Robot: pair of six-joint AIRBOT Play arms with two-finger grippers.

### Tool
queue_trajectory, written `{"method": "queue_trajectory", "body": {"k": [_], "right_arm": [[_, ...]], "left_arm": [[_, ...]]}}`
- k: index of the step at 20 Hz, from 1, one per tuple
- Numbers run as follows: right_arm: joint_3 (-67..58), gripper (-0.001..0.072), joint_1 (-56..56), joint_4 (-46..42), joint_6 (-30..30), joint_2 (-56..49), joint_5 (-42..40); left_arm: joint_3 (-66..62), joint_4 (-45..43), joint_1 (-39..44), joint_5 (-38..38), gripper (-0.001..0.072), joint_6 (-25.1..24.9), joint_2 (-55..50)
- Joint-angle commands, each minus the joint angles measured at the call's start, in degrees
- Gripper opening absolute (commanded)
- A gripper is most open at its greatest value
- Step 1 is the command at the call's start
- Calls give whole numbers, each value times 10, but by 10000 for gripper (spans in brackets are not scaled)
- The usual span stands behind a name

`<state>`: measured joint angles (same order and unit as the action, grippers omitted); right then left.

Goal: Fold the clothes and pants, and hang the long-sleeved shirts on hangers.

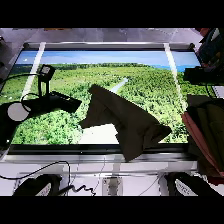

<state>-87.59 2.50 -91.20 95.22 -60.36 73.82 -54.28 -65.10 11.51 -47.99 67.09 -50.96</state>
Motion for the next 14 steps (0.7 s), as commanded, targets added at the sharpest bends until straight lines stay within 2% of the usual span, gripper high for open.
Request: {"method": "queue_trajectory", "body": {"k": [1, 11, 14], "right_arm": [[0, 11, 0, 0, 0, 0, 0], [0, 11, 0, 0, 0, 0, -1], [0, 11, 0, -5, -4, 0, -47]], "left_arm": [[0, 0, -1, 0, 692, 0, 0], [0, 0, -1, 0, 692, 0, 0], [0, 0, -1, 0, 692, 0, 0]]}}
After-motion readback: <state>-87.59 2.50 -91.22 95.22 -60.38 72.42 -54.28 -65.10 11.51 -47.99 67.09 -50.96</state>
